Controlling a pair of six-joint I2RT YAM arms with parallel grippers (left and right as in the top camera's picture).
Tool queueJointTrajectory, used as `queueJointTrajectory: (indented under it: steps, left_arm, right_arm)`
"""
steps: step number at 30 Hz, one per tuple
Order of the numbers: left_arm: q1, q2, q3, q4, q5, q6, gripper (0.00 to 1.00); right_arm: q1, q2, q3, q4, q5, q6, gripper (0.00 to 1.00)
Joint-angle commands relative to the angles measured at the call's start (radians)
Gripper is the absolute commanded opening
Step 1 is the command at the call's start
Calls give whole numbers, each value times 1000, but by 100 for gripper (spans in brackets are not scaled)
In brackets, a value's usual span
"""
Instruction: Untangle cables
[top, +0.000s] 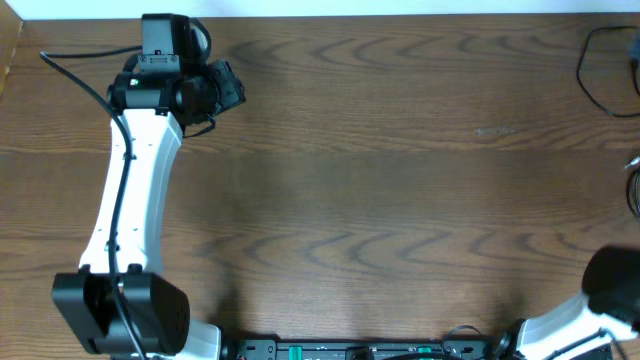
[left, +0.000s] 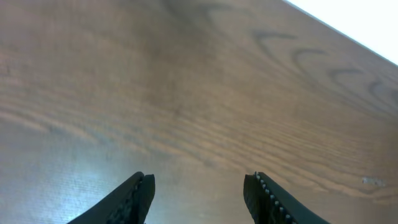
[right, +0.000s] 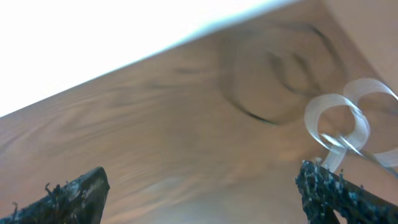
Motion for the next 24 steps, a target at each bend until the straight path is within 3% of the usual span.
queueJointTrajectory:
  steps: [1, 3, 4, 5, 6, 17, 24]
  left_arm:
    - [-4, -95, 29, 34, 9, 118, 56]
    - [-3, -111, 29, 39, -3, 118, 58]
    - [-3, -114, 29, 39, -4, 118, 68]
    - [-3, -114, 29, 39, -4, 118, 90]
    - [-3, -114, 29, 38, -5, 118, 98]
    - [-3, -114, 22, 38, -5, 118, 99]
    - [-3, -114, 22, 38, -5, 118, 100]
  right_arm:
    - [98, -84, 3, -58, -191, -164, 96]
    - [147, -119, 3, -105, -191, -212, 97]
    - [166, -133, 3, -129, -191, -234, 97]
    - [188, -150, 3, -159, -190, -259, 97]
    - [204, -162, 3, -183, -187, -276, 97]
    - [251, -254, 3, -473, -188, -281, 99]
    - [251, -253, 3, -507, -188, -281, 99]
